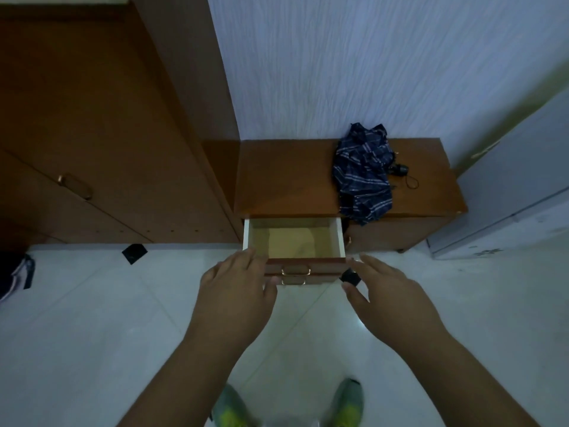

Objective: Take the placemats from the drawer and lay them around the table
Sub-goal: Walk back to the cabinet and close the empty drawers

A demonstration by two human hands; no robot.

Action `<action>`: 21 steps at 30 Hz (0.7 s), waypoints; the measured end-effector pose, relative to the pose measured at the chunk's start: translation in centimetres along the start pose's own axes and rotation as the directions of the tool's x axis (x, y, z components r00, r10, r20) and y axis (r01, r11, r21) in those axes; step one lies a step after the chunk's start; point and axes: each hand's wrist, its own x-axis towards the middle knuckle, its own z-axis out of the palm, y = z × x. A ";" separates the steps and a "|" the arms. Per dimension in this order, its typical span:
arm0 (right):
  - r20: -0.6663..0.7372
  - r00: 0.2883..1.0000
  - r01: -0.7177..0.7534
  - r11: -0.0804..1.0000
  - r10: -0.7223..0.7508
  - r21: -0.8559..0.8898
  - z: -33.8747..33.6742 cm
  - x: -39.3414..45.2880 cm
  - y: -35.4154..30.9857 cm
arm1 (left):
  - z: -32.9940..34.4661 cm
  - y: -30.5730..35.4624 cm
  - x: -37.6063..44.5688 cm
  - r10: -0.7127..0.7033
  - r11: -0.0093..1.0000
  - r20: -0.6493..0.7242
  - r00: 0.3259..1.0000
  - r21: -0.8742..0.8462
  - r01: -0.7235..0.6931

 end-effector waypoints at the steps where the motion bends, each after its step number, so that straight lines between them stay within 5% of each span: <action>1: 0.003 1.000 -0.008 1.000 0.008 0.011 1.4 0.9 -0.1 | 1.2 -0.6 0.8 0.004 1.000 -0.004 1.000 0.002 -0.004; 10: 0.057 0.997 -0.057 0.996 0.054 0.067 18.4 9.9 3.3 | 18.3 -5.0 6.4 -0.067 0.997 -0.021 0.998 -0.037 0.066; 13: 0.121 0.980 -0.186 0.941 0.157 0.281 24.3 12.5 5.0 | 24.5 -5.7 7.7 -0.104 0.990 0.035 0.994 -0.090 0.106; 18: 0.196 0.913 -0.370 0.529 0.357 0.764 30.0 15.4 5.5 | 32.6 -7.0 10.3 -0.215 0.898 0.008 0.977 -0.392 0.201; 21: 0.084 0.913 -0.238 0.353 0.399 0.905 32.4 17.0 5.5 | 36.3 -7.7 11.5 -0.269 0.806 -0.112 0.957 -0.569 0.160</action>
